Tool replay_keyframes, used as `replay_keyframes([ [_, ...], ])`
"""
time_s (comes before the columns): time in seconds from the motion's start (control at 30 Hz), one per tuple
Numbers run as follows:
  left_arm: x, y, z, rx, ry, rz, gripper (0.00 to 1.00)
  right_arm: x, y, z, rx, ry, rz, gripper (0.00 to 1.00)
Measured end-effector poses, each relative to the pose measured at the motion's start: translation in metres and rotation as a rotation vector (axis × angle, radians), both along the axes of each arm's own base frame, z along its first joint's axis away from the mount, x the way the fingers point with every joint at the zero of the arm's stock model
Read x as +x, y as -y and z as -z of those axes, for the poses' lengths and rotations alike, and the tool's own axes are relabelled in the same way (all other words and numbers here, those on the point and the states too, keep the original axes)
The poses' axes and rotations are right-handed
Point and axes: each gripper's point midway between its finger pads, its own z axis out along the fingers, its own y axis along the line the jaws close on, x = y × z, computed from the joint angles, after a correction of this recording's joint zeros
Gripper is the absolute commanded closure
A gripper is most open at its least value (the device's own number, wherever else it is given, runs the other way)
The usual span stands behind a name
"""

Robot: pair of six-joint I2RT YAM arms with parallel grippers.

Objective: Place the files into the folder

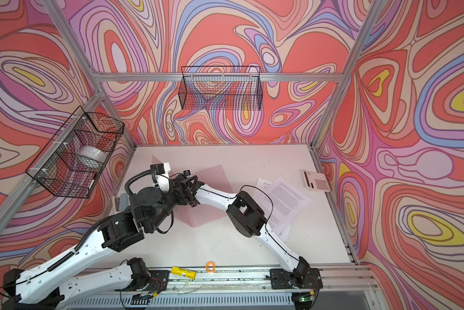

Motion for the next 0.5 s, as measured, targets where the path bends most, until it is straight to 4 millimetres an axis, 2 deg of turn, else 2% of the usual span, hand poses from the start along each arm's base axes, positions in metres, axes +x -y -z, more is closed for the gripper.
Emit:
replay_keyframes([
  [0.1, 0.009, 0.002, 0.010, 0.031, -0.010, -0.029, 0.30, -0.002, -0.001, 0.000, -0.006, 0.006, 0.004, 0.43],
  [0.2, 0.015, -0.008, 0.022, 0.048, -0.014, -0.079, 0.30, -0.002, 0.003, 0.006, -0.020, 0.008, 0.013, 0.43],
  [0.37, 0.015, -0.047, 0.050, 0.045, -0.031, -0.186, 0.30, -0.003, 0.009, 0.006, -0.028, 0.010, 0.025, 0.44],
  [0.5, 0.020, -0.079, 0.052, 0.002, -0.032, -0.276, 0.30, -0.003, 0.009, 0.007, -0.028, 0.011, 0.027, 0.44],
])
